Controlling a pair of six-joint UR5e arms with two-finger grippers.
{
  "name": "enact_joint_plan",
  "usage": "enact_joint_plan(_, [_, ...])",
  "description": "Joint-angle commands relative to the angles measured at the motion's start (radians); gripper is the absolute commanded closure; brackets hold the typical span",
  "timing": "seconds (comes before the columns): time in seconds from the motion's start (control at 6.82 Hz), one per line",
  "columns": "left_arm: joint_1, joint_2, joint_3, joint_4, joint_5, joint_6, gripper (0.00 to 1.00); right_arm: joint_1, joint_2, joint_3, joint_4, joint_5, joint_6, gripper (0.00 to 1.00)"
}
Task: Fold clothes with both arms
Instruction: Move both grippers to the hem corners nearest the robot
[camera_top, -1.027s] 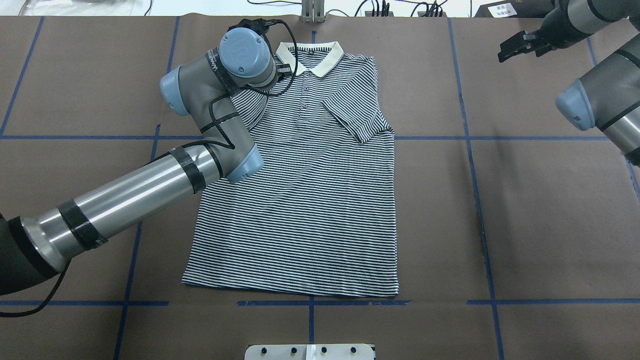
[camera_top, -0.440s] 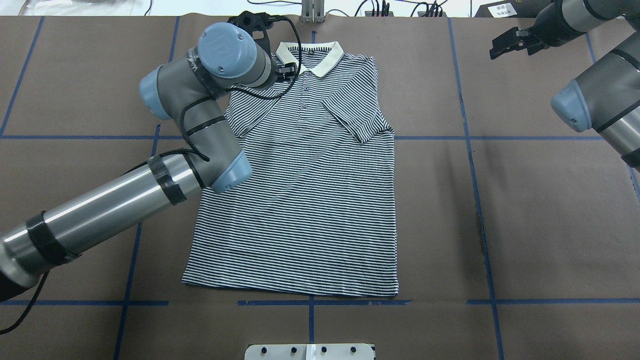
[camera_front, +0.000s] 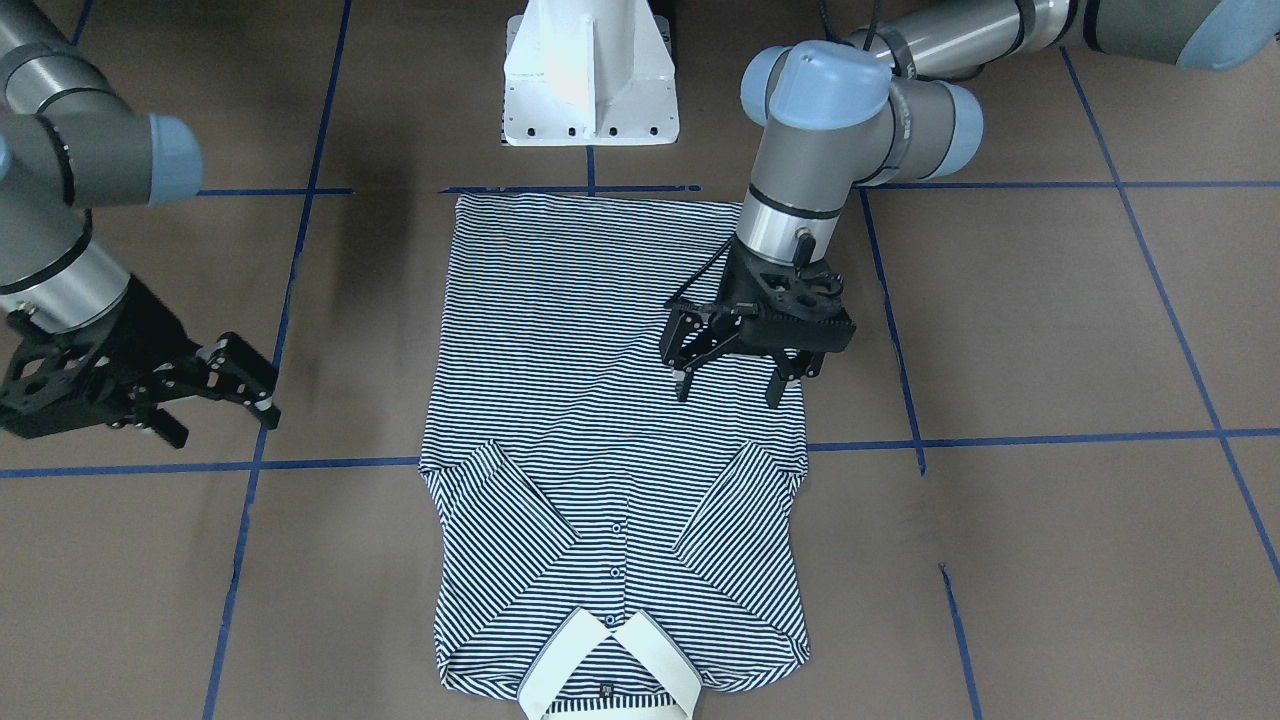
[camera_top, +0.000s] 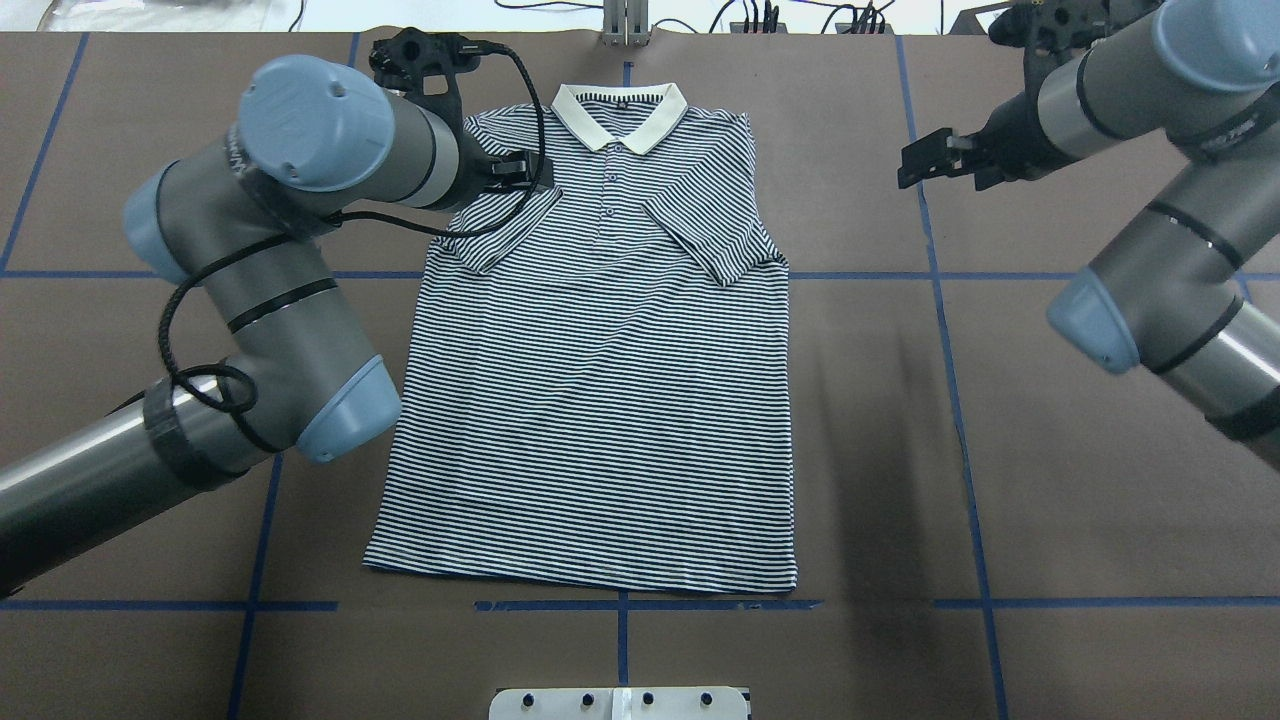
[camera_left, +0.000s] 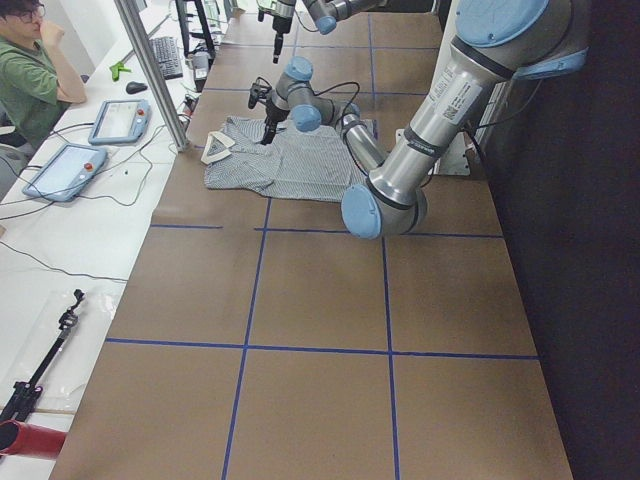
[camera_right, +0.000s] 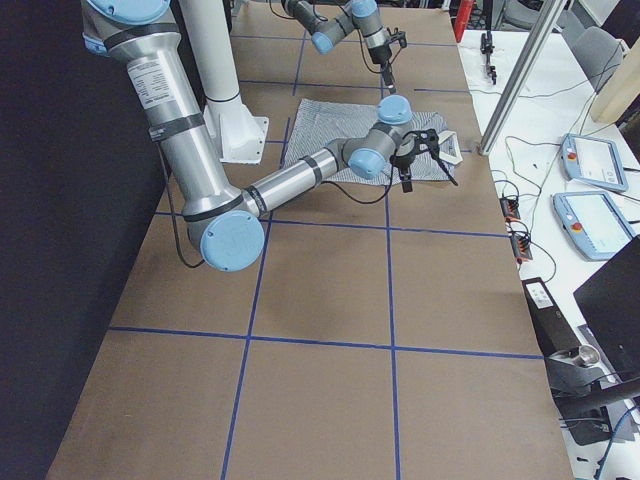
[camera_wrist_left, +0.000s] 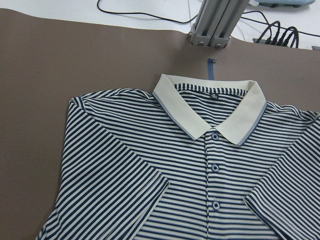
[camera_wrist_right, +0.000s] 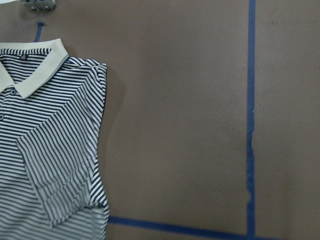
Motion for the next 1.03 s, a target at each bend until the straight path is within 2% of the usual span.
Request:
enact_joint_plan(0.0, [0.104,0.177,-0.210,0.019,0.005,-0.031,0.00,-0.298,-0.149,0.271,-0.048,-0.250,0.315,0.00])
enact_joint_plan(0.15, [0.167,0.208,-0.226,0.016,0.014,-0.136,0.00,-0.456,-0.146,0.382,-0.205,-0.388,0.453,0.03])
enact_joint_plan(0.29, [0.235,0.263,-0.252,0.016,0.065,-0.185,0.00,-0.615,-0.137,0.459,-0.340,-0.552,0.582,0.05])
enact_joint_plan(0.44, [0.301,0.332,-0.286,0.014,0.108,-0.219,0.00,-0.705,-0.137,0.473,-0.348,-0.627,0.647,0.05])
enact_joint_plan(0.59, [0.327,0.404,-0.312,0.013,0.109,-0.264,0.15,-0.748,-0.137,0.472,-0.358,-0.665,0.678,0.09])
enact_joint_plan(0.73, [0.371,0.473,-0.317,0.010,0.110,-0.320,0.37,-0.764,-0.137,0.473,-0.358,-0.688,0.691,0.10])
enact_joint_plan(0.88, [0.401,0.490,-0.318,0.010,0.112,-0.330,0.40,-0.767,-0.137,0.472,-0.358,-0.690,0.689,0.09])
